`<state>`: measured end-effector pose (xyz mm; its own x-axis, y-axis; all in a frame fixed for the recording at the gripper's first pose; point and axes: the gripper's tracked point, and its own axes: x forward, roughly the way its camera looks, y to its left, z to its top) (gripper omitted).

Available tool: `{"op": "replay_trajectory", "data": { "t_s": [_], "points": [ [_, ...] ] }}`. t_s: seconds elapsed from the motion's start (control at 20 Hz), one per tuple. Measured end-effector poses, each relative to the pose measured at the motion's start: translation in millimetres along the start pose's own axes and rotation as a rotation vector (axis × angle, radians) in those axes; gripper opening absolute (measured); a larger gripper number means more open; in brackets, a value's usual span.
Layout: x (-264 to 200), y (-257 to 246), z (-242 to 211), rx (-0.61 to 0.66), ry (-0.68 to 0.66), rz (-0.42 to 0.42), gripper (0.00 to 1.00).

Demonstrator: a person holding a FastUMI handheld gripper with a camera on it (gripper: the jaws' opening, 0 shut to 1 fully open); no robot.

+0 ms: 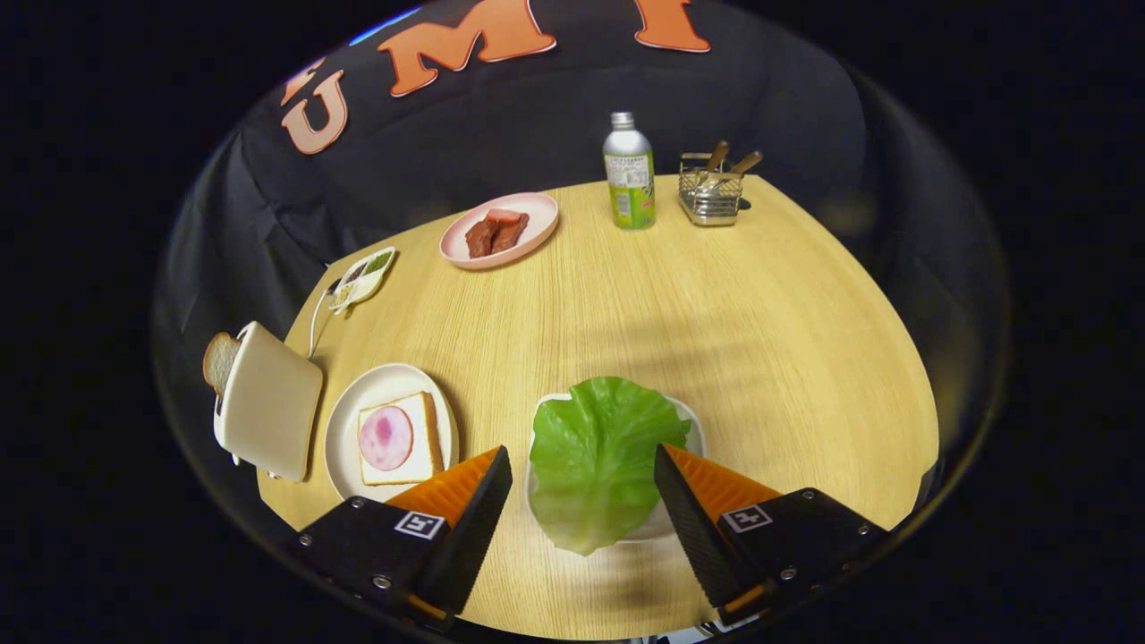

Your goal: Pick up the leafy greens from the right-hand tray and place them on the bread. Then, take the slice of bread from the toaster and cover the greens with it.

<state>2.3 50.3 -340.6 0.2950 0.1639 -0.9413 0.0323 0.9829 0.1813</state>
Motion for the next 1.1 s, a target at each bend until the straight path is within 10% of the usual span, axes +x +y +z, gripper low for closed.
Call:
{"op": "replay_trajectory", "data": {
  "t_s": [0.7, 1.1],
  "points": [
    [52.4, -35.2, -14.5, -0.048, 0.083, -0.198, 0.87],
    [52.9, -34.2, -11.0, -0.032, 0.06, -0.203, 0.31]
  ]
}}
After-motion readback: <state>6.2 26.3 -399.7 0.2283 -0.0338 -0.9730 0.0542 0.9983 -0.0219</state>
